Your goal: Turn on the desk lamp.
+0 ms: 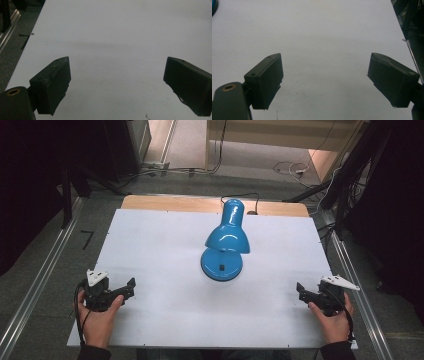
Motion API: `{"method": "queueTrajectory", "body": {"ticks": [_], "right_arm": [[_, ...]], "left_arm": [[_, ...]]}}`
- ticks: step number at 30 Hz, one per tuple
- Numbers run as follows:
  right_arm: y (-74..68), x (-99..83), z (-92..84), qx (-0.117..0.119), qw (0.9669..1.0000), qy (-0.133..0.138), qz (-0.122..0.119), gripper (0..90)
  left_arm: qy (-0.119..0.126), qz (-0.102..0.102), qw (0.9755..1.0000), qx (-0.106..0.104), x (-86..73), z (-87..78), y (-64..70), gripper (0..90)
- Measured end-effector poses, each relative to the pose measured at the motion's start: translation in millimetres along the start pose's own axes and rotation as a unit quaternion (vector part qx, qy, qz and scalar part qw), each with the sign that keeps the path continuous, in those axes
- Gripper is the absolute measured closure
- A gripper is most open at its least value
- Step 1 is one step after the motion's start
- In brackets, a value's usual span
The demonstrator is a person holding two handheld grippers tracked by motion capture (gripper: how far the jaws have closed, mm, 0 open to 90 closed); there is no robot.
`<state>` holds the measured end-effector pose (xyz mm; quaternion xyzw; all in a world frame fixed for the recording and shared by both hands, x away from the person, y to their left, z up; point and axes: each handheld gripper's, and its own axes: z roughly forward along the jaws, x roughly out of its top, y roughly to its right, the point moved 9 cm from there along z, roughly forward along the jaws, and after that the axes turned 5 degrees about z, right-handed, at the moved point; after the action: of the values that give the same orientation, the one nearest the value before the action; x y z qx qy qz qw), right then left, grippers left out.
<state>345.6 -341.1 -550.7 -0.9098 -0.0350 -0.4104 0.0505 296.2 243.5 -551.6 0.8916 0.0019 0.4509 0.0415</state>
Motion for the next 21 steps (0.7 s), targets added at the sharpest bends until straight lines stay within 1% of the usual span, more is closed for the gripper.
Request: {"method": "queueTrajectory", "body": {"ticks": [1,2,5,12,13,15,17,21], "right_arm": [[0.5,-1.0,-1.1,-0.001,1.0000,-0.004,0.000,11.7],[-0.1,-1.0,-2.3,0.002,1.0000,-0.004,0.004,11.7],[-2.6,1.4,-5.1,0.006,1.0000,0.004,0.003,11.7],[-15.0,6.2,-6.6,0.021,0.9997,0.009,-0.003,11.7],[-18.9,6.9,-6.5,0.027,0.9996,0.009,-0.005,11.7],[-20.6,6.8,-6.4,0.028,0.9996,0.008,-0.007,11.7],[-26.1,8.0,-5.6,0.031,0.9994,0.008,-0.012,11.7],[-32.7,9.4,-4.7,0.036,0.9992,0.007,-0.017,11.7]], "left_arm": [[0.000,0.000,1.0000,0.000,0.0,0.1,0.1,8.2],[0.001,0.000,1.0000,0.000,0.3,-0.2,0.2,8.2],[0.002,-0.001,1.0000,0.000,0.4,-1.0,-0.1,8.2],[0.001,-0.001,1.0000,0.001,-0.9,-1.6,-1.2,8.2],[0.002,-0.002,1.0000,0.001,-0.6,-1.9,-1.1,8.2],[0.002,-0.001,1.0000,0.001,-0.5,-1.9,-1.2,8.2],[0.002,-0.001,1.0000,0.001,-0.6,-1.5,-0.9,8.2],[0.003,0.000,1.0000,-0.001,-0.3,-1.6,0.3,8.2]]}}
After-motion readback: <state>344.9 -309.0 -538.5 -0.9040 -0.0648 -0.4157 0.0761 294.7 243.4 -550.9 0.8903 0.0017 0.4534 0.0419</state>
